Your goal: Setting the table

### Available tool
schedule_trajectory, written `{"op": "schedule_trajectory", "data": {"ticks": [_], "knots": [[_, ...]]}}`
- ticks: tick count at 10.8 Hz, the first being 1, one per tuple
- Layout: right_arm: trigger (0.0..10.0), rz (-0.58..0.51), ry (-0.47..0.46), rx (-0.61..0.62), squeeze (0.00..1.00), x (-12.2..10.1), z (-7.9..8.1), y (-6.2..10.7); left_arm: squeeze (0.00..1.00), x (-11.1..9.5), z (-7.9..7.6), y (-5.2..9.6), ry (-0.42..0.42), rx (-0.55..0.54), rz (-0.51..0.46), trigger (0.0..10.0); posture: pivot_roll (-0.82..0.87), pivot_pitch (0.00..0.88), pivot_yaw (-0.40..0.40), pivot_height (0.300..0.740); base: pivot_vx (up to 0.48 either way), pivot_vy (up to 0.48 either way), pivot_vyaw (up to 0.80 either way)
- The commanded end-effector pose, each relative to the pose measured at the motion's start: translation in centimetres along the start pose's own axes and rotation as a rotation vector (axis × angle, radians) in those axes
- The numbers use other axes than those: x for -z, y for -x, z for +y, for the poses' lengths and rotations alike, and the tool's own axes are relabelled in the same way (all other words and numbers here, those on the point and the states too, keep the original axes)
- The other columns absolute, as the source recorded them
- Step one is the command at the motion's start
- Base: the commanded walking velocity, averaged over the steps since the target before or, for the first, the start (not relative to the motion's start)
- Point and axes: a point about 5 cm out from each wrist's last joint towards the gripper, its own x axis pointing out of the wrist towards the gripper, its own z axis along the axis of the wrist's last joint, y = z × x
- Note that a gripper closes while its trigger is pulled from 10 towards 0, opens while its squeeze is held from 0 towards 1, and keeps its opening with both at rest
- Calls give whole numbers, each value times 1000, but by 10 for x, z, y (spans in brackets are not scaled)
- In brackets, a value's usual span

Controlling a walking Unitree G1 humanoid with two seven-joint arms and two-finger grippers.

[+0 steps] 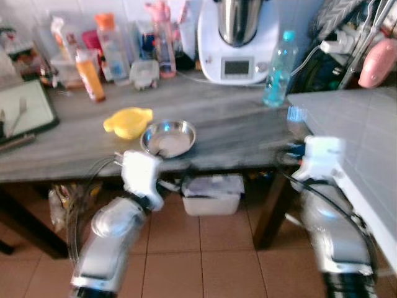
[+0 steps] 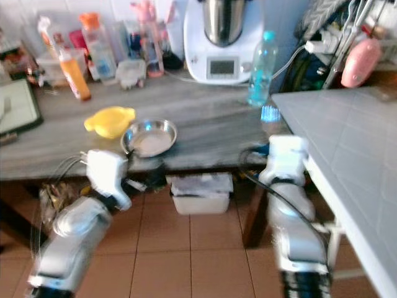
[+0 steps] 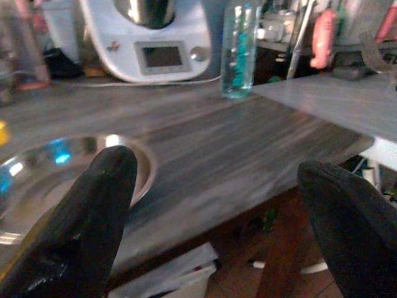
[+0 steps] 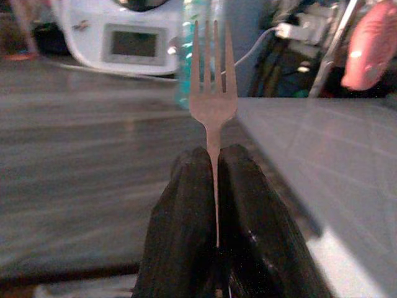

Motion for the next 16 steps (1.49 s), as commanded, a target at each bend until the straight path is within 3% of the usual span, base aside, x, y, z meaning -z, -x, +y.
{"op": "schedule_trajectory", "data": {"ticks": [1, 9, 11, 13, 16], "knots": [[10000, -26, -10, -24, 0, -7, 9, -1, 0, -4, 9, 4, -28, -26, -1, 10000, -26, 38, 26, 740, 379, 0, 0], [10000, -21, -27, -50, 0, -6, 16, -1, 0, -6, 10, 6, -28, -6, -3, 10000, -21, 33, 30, 740, 333, 0, 0], [10000, -13, -39, -80, 0, -5, 20, 0, 0, -11, 16, 16, -40, -16, -19, 10000, -6, 35, 33, 740, 0, 0, 0], [10000, 20, -45, -148, 0, 1, 31, 4, 0, -12, 22, 29, -63, 31, 24, 10000, 1, 41, 31, 740, 0, 0, 0], [10000, 83, -75, -272, 0, 8, 46, 9, 0, -8, 17, 58, -92, 253, 141, 10000, 2, 44, 27, 740, 0, 0, 0]]}}
